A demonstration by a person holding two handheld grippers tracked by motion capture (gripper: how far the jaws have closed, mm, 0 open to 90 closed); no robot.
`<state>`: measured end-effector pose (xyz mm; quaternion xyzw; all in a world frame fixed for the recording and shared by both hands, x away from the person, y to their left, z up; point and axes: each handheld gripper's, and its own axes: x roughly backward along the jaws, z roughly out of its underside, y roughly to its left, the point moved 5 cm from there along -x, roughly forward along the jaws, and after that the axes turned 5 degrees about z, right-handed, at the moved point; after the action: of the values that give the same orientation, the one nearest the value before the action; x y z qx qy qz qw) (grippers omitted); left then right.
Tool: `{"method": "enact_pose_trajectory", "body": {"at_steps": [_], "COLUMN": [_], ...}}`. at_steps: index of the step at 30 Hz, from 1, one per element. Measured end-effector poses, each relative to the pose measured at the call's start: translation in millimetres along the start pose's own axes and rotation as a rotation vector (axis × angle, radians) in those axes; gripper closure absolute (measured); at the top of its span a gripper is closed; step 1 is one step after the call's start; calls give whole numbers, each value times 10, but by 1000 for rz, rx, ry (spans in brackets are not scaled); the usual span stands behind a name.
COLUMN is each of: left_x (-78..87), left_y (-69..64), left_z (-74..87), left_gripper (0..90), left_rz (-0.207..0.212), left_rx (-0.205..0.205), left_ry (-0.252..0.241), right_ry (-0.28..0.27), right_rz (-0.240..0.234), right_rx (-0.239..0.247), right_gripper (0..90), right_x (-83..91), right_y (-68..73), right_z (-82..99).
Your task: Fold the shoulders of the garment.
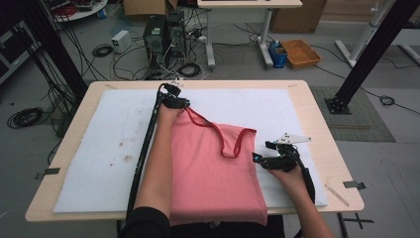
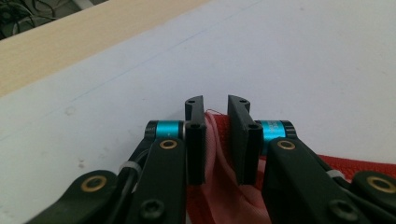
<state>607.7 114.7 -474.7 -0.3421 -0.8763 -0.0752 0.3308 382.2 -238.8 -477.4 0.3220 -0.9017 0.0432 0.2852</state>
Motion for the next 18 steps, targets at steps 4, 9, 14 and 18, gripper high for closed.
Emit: {"method": "enact_pose_trajectory", "body": {"at_steps": [4,9,14,18], "left_x": [144,406,723,987], "left_y": [-49,-249,-534,-689], "left_z": [-54,-89,-69,-85], "left_gripper": [782,783,783,783], "left_rz": [2,38,52,55], "left_rx": [21,8,-56,-77], "left_ry": [-53,-132,-164,-212], "right_ry": [1,1,5,-1], "right_rz": [2,0,-11,-4], "right_rx": [0,10,-2,9], "right_gripper": [204,204,204,204], "right_x": [-1,0,0,5], "right_y": [-1,4,-2,10], "right_z": [0,0,0,0]}}
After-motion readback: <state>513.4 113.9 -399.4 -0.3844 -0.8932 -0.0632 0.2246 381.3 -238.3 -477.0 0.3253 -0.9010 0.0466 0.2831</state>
